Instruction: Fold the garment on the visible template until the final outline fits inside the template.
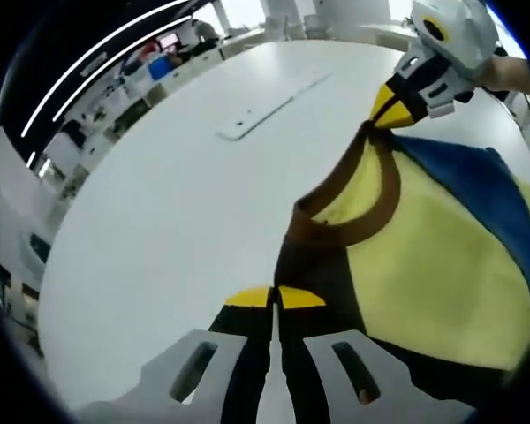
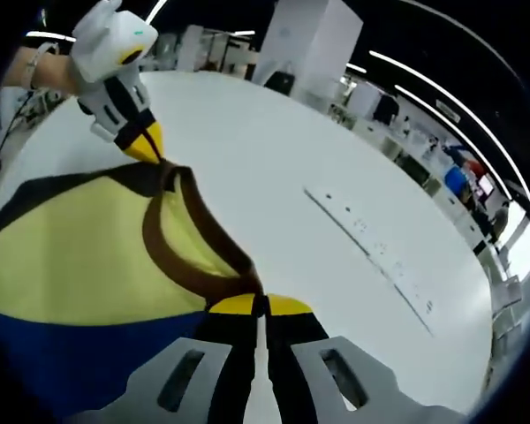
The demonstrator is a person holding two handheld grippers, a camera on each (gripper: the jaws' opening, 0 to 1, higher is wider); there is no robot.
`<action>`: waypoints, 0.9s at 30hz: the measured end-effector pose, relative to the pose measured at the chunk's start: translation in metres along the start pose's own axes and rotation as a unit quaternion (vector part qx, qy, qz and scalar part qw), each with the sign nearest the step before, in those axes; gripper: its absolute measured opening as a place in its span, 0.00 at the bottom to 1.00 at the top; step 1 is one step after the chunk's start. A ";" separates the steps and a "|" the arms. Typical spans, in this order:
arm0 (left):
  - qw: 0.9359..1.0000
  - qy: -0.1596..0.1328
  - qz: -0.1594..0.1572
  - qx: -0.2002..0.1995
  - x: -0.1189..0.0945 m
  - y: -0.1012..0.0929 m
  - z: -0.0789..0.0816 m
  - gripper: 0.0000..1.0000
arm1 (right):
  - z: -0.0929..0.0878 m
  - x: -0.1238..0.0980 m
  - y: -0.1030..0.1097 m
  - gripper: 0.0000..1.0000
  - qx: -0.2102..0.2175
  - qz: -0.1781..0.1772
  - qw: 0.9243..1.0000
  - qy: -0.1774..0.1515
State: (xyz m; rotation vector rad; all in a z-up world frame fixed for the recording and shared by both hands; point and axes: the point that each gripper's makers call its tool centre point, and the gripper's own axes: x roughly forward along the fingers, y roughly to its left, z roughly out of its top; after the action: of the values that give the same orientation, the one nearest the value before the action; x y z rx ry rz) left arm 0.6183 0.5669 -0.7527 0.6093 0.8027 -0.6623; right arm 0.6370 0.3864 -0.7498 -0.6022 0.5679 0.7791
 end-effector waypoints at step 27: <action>1.000 -0.012 0.010 0.024 -0.001 0.015 0.008 0.00 | 0.009 -0.003 -0.010 0.09 0.025 -0.017 0.999 -0.020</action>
State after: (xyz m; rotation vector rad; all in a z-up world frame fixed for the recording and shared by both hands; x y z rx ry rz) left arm 0.6326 0.5708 -0.7442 0.6517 0.7586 -0.6704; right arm 0.6450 0.3856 -0.7384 -0.5471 0.5375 0.7407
